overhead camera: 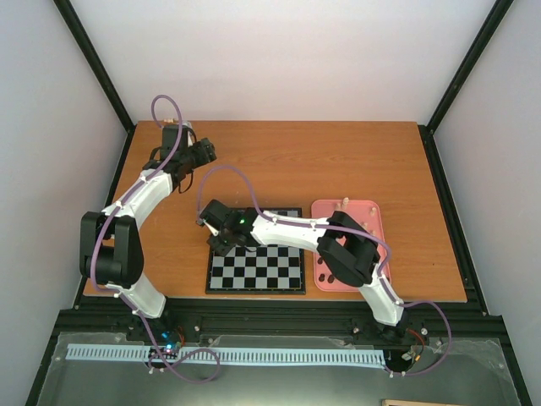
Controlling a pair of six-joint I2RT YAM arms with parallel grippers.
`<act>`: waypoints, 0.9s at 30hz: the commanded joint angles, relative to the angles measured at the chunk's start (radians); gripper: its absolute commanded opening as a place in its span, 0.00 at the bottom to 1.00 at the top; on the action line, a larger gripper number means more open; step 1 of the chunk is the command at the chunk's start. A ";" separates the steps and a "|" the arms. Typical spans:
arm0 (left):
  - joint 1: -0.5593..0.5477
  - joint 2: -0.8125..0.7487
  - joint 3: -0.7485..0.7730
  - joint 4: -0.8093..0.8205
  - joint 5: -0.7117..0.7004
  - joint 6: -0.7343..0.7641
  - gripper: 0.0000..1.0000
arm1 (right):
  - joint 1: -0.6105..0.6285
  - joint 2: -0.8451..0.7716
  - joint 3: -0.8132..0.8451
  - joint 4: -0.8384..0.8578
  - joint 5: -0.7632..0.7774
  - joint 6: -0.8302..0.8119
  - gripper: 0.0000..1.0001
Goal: Set up the chess pieces on the board
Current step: Place the chess piece on the chessboard.
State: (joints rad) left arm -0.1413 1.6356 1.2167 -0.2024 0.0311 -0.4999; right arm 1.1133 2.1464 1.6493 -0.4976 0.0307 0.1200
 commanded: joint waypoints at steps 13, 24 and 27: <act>0.006 0.012 0.032 0.015 0.019 0.004 0.78 | -0.013 0.039 0.054 0.000 0.032 -0.006 0.08; 0.006 0.017 0.034 0.018 0.021 0.006 0.79 | -0.021 0.054 0.069 -0.008 0.022 -0.012 0.10; 0.006 0.020 0.035 0.018 0.021 0.006 0.78 | -0.021 0.055 0.070 -0.012 0.021 -0.013 0.11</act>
State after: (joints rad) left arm -0.1413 1.6455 1.2167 -0.2016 0.0486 -0.4995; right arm 1.0988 2.1822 1.6936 -0.5011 0.0448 0.1162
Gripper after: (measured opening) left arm 0.785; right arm 0.138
